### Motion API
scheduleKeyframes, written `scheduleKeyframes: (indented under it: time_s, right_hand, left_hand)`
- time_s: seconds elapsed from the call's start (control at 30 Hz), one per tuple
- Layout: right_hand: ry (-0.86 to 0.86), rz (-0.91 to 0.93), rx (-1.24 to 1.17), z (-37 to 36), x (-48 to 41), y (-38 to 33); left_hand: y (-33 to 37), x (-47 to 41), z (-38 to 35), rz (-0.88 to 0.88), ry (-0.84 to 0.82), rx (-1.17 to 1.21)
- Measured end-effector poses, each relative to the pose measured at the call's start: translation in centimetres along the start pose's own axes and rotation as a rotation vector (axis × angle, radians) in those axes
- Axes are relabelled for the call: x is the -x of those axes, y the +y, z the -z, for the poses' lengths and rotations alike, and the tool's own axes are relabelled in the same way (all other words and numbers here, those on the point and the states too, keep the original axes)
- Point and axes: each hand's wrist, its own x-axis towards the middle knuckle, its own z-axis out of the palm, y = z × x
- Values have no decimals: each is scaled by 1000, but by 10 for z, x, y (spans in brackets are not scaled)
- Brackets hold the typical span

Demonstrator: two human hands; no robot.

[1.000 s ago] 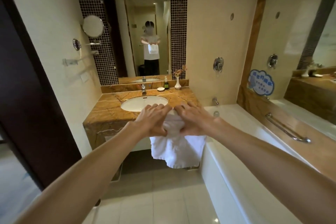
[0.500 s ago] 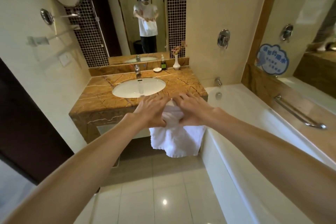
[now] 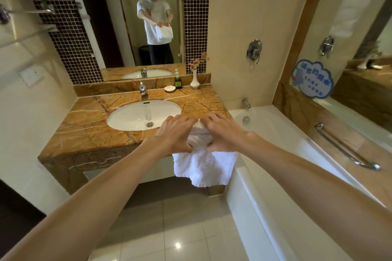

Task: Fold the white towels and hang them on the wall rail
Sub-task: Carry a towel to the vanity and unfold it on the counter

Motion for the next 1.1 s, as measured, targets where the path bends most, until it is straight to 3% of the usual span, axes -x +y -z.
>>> scheduleKeyframes:
  time_s: [0.8,1.1]
  right_hand:
    - [-58,67,-107,-69,-198,162]
    - [-63,124,-111,-95,-260,193]
  left_hand:
    - [-83,-236,-70,26,-115,1]
    - [-116,-285,-95,67,-139,24]
